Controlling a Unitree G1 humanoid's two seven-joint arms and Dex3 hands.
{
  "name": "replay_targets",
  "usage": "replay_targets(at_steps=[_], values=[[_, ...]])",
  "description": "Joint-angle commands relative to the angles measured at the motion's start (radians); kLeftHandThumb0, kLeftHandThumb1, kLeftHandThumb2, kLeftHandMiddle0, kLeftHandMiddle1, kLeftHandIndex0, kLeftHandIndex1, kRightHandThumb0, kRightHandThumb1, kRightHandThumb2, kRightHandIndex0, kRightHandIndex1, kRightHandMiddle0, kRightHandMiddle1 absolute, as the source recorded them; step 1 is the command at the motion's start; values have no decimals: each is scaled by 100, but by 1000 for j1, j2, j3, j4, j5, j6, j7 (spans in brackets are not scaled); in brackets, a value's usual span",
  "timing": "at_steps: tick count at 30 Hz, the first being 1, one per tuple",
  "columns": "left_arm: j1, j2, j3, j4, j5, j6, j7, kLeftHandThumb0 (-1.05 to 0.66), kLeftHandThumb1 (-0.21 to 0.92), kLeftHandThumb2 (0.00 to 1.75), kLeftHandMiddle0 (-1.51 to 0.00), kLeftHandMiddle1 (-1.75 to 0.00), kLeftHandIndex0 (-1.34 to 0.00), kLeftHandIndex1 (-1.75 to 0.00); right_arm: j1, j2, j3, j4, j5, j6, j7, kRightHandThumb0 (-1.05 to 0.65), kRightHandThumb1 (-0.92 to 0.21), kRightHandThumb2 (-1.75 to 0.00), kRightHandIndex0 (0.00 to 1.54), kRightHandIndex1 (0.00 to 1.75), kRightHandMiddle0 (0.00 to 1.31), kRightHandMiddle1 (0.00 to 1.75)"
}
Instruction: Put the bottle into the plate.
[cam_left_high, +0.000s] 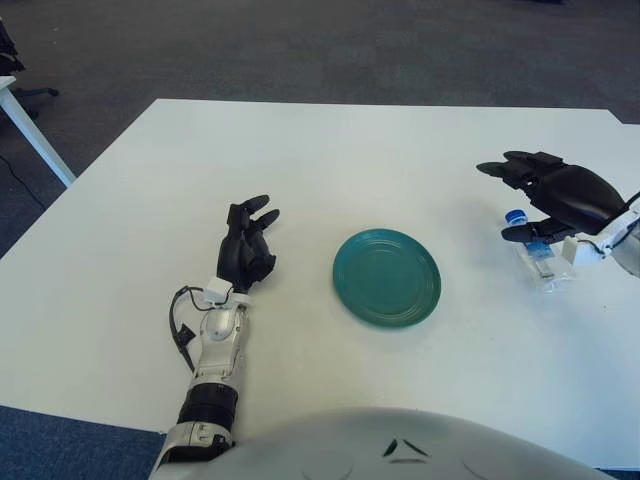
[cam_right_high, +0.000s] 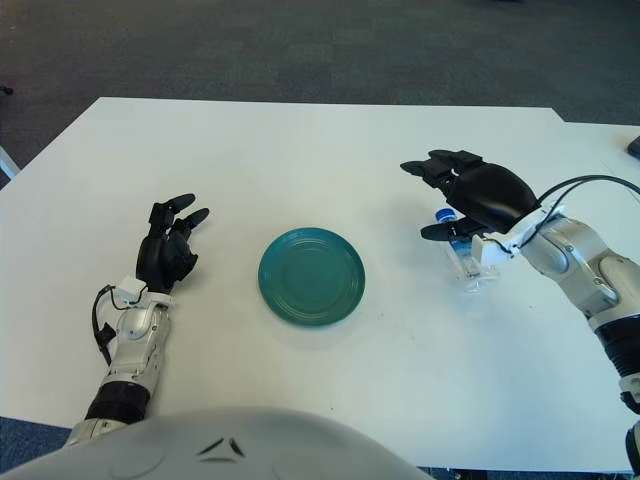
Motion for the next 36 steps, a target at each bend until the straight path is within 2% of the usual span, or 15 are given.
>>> replay_targets(at_steps=[1,4,5,7,9,13,15,20,28,32,36], values=[[78,-3,1,128,11,49,-11,-65,92,93,-29,-73,0,-112,58,70,-94,-162,64,307,145,-103,-92,-62,22,4,0,50],[62,-14,1,146,-3,30,-24,-65,92,93,-29,-72,0,-112,59,125,-130,-282,87,581,247,-104,-92,-58,21,3,0,52],[61,-16,2,146,-7,31,-26,-65,92,93,-30,-72,0,-112,55,134,-137,-312,92,640,272,-104,-92,-56,21,3,0,51],[58,-20,2,148,-9,35,-25,-65,92,93,-30,-72,0,-113,46,142,-144,-335,91,693,296,-105,-92,-55,20,3,0,50],[49,-23,2,156,-9,37,-22,-65,92,92,-31,-72,0,-114,35,166,-150,-360,100,781,324,-105,-92,-51,20,2,0,48],[52,-24,-2,123,13,135,17,-62,92,89,-32,-73,0,-114,3,215,-159,-403,102,965,363,-105,-92,-45,20,2,0,43],[39,-43,5,139,-18,118,-1,-62,92,88,-33,-73,0,-114,-17,233,-151,-417,80,1045,374,-105,-92,-41,21,2,0,41],[18,-68,15,179,-70,68,-57,-62,92,87,-34,-74,0,-116,-61,241,-119,-417,48,1155,404,-105,-92,-35,20,2,0,32],[-16,-78,12,209,-68,77,-79,-61,92,88,-31,-72,0,-116,-138,244,-75,-372,7,1280,424,-104,-92,-32,22,2,0,26],[-38,-49,-10,230,23,121,-24,-59,92,89,-30,-65,0,-112,-160,266,-58,-354,-18,1331,385,-105,-92,-31,21,2,0,24],[-64,-48,-4,267,19,105,-48,-57,92,89,-30,-58,0,-108,-164,320,-71,-343,-31,1370,317,-105,-92,-29,20,1,0,22]])
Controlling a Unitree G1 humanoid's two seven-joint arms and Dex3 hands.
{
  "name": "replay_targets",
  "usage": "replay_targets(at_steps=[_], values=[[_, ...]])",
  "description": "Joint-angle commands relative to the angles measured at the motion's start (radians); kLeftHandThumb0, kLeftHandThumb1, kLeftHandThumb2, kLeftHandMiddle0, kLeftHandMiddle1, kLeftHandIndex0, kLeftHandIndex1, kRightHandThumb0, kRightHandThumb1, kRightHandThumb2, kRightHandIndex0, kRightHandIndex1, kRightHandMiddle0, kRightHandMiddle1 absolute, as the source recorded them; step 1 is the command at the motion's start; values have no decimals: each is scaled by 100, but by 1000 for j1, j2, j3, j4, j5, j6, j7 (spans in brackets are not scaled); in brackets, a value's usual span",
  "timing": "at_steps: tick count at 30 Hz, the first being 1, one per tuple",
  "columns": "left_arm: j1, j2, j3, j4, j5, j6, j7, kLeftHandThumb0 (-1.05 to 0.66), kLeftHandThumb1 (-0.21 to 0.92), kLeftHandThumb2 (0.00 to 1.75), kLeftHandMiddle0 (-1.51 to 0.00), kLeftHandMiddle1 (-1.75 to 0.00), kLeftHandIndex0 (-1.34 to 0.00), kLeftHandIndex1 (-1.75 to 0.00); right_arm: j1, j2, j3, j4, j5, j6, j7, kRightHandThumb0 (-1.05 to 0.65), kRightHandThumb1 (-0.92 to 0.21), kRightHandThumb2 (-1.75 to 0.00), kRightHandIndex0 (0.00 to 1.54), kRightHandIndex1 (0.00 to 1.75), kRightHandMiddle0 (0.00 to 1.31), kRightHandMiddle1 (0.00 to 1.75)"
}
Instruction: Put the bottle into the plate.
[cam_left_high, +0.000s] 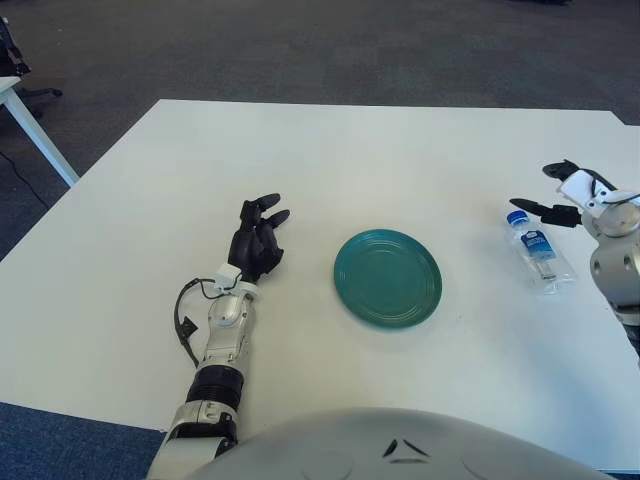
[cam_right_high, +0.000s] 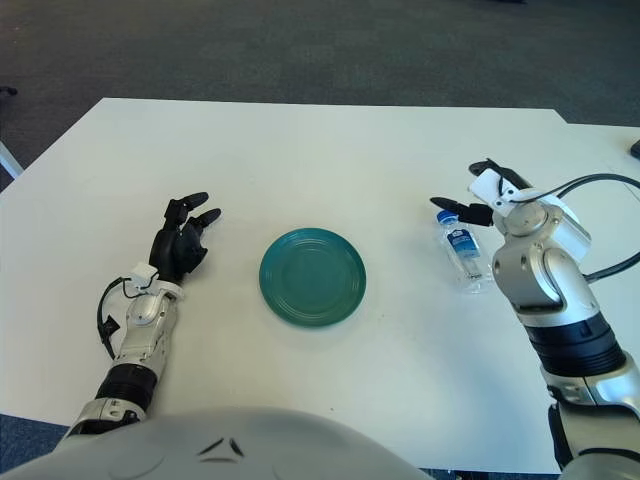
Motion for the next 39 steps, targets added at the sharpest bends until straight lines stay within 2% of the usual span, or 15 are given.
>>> replay_targets(at_steps=[1,4,9,14,22,28,30,33,39], values=[[51,-21,-5,123,-2,37,-12,-57,92,90,-30,-57,0,-107,-14,54,-2,16,-16,42,-49,-105,-92,-29,19,1,0,21],[39,-22,-2,142,-4,30,-14,-57,92,90,-30,-55,0,-107,-19,79,-5,31,-28,59,-96,-105,-92,-29,18,0,0,18],[23,-21,2,162,-5,24,-14,-57,92,90,-31,-54,0,-107,-20,111,-30,83,-31,40,-178,-105,-92,-30,17,0,0,16],[15,-21,5,176,-4,17,-15,-57,92,90,-31,-53,0,-107,-26,120,-51,162,-29,-15,-256,-105,-92,-34,18,1,0,15],[9,-22,8,186,-3,12,-15,-57,92,90,-32,-52,0,-106,-19,92,-49,224,-36,-82,-301,-105,-92,-44,18,1,0,13],[5,-23,8,186,-2,14,-13,-56,92,90,-32,-52,0,-106,-15,65,-50,241,-49,-98,-303,-105,-92,-52,16,0,0,12],[5,-23,8,186,-2,14,-13,-56,92,90,-32,-52,0,-106,-4,55,-76,245,-47,-92,-304,-105,-92,-56,15,0,0,12],[12,-23,7,175,-2,16,-14,-56,92,90,-32,-51,0,-106,4,90,-122,261,-38,-59,-332,-105,-92,-61,14,1,0,14],[17,-23,6,164,-3,18,-15,-56,92,90,-32,-51,0,-106,0,142,-176,336,-32,-57,-424,-105,-92,-66,12,0,0,17]])
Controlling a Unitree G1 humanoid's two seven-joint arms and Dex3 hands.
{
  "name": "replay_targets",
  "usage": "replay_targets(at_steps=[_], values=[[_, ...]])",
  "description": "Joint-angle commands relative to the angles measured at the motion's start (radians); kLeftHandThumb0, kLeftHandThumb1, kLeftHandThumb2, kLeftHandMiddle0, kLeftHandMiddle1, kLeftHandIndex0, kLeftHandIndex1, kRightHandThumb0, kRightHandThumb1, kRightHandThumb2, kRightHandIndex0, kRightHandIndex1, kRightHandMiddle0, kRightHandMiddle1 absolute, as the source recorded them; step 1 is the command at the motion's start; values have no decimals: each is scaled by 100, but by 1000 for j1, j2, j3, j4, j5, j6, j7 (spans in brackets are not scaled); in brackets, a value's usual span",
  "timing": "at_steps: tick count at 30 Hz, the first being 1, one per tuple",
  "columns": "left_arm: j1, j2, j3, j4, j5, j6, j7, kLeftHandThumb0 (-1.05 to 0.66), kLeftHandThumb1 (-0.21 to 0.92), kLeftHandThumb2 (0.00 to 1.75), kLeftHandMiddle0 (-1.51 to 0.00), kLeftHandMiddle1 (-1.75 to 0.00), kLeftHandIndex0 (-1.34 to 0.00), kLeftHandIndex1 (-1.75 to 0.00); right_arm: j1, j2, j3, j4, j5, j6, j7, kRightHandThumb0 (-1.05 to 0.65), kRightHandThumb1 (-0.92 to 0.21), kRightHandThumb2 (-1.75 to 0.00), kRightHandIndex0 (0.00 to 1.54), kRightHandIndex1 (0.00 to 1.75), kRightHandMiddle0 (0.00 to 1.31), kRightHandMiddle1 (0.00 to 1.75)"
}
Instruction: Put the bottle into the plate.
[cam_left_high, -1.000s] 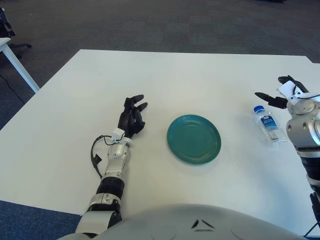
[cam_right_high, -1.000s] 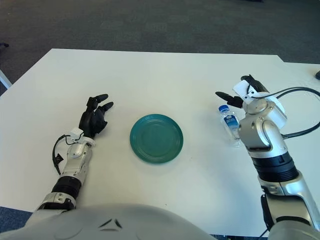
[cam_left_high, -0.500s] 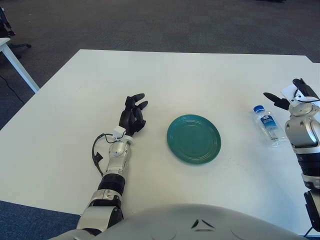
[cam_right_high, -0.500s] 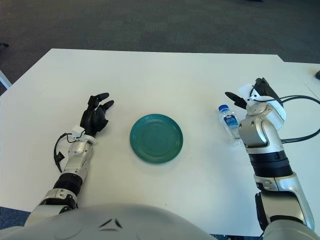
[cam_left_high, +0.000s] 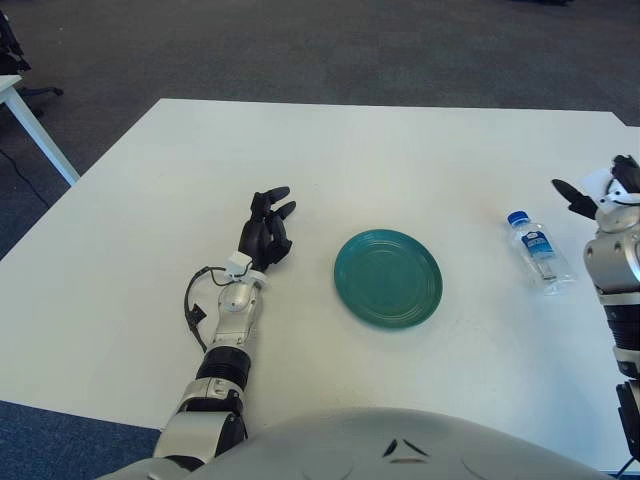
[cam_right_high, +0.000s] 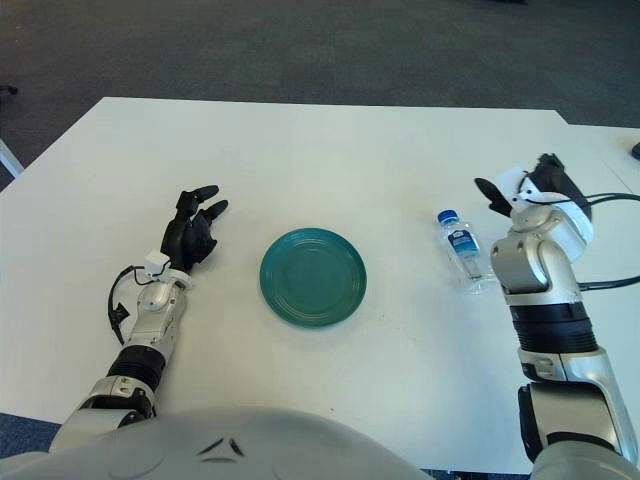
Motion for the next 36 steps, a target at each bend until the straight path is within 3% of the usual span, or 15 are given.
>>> replay_targets(at_steps=[1,12,22,30,36], values=[[88,-17,-5,68,-1,45,-7,-56,92,90,-32,-51,0,-106,-6,40,-33,47,-1,18,-55,-105,-92,-66,11,0,0,17],[90,-19,-5,63,1,46,-6,-56,92,90,-33,-50,0,-106,-94,107,-31,172,-27,124,-180,-105,-92,-75,3,0,0,7],[112,-34,-19,32,15,49,7,-56,92,90,-33,-50,0,-106,-129,138,-67,241,-8,148,-275,-105,-92,-76,1,0,0,0],[132,-43,-29,4,23,57,16,-56,92,90,-33,-49,0,-106,-72,153,-131,188,15,72,-323,-105,-92,-70,4,2,1,1],[144,-47,-34,-13,28,62,19,-56,92,90,-34,-49,0,-106,-27,150,-119,-11,-13,144,-268,-105,-92,-64,6,2,3,3]])
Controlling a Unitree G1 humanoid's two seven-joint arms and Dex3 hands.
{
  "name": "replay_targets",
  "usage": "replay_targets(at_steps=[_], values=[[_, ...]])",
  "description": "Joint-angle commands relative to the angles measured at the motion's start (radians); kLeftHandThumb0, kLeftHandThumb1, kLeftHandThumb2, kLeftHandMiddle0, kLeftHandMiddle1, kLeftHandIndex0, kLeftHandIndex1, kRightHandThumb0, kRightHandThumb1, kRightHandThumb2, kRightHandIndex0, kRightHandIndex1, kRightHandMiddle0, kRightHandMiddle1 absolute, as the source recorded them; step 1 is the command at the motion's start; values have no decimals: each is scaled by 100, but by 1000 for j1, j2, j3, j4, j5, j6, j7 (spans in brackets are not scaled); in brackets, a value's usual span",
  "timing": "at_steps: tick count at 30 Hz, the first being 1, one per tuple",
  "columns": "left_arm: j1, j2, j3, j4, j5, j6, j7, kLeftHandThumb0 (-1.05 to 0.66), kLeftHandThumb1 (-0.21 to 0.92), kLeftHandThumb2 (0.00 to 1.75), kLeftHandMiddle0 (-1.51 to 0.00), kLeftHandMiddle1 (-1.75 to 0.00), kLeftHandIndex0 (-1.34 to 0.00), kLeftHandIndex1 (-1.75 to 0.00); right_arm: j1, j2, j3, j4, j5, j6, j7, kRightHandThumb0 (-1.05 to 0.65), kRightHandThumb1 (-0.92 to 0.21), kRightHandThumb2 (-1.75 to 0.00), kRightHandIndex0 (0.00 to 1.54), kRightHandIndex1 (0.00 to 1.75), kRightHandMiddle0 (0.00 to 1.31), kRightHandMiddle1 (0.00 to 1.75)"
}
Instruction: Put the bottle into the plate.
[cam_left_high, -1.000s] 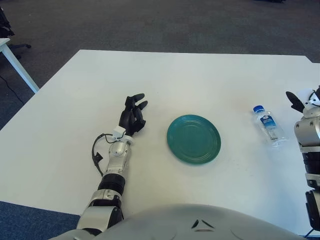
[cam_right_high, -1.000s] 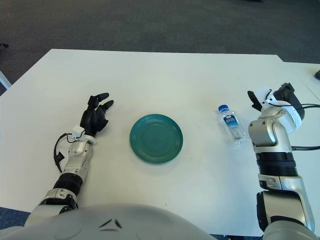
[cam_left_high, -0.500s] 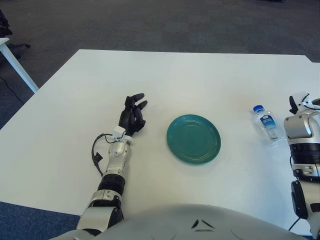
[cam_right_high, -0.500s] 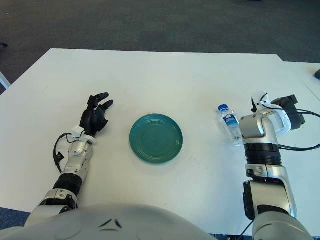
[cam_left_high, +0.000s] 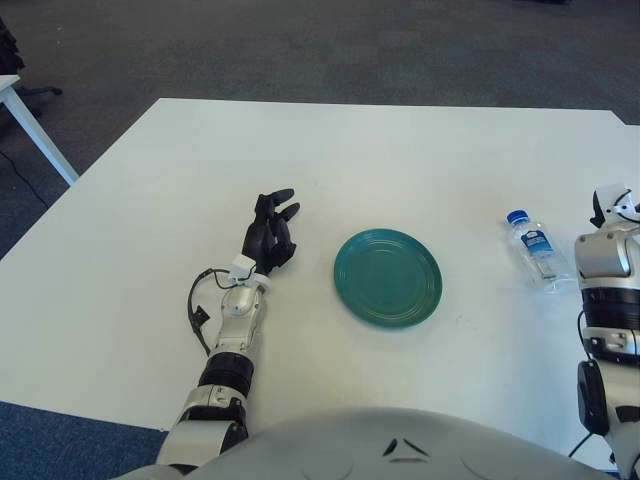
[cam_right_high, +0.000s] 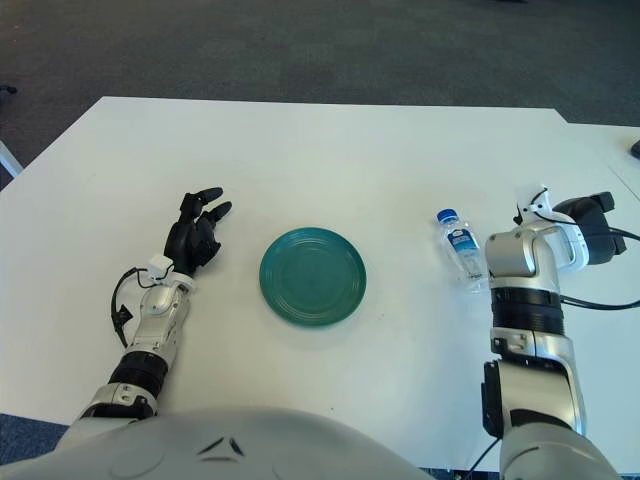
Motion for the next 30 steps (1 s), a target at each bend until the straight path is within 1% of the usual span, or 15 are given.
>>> replay_targets(at_steps=[1,4,6,10,13,17,20,22,26,30], values=[[98,-27,-15,57,7,42,11,-56,92,90,-34,-49,0,-106,11,6,20,-139,-23,57,34,-105,-92,-64,7,2,3,3],[103,-29,-17,51,10,43,13,-56,92,90,-34,-49,0,-106,24,8,52,-222,-36,97,59,-105,-92,-62,7,2,3,7],[106,-30,-19,47,10,45,14,-56,92,90,-34,-49,0,-106,30,7,62,-246,-39,108,68,-105,-92,-62,8,2,1,14],[109,-30,-20,43,11,47,16,-56,92,90,-34,-49,0,-106,37,17,83,-293,-50,131,76,-105,-92,-60,9,2,0,22],[111,-31,-22,39,12,48,17,-56,92,90,-34,-48,0,-106,47,21,92,-319,-58,133,80,-105,-92,-59,10,2,0,27],[114,-33,-22,34,14,49,18,-56,92,90,-34,-48,0,-106,55,21,91,-332,-58,132,86,-105,-92,-58,10,2,0,28],[119,-35,-24,27,16,51,19,-56,92,90,-34,-48,0,-106,76,41,96,-378,-61,132,87,-105,-92,-58,10,1,0,30],[124,-37,-26,19,19,53,20,-56,92,90,-34,-48,0,-106,84,42,95,-393,-61,133,90,-105,-92,-57,10,1,0,31],[133,-42,-29,5,24,57,23,-56,92,90,-34,-48,0,-106,100,70,125,-437,-70,134,85,-105,-92,-56,12,2,0,39],[139,-46,-32,-5,29,61,25,-56,92,90,-34,-48,0,-106,104,82,141,-447,-77,132,85,-105,-92,-55,13,2,0,43]])
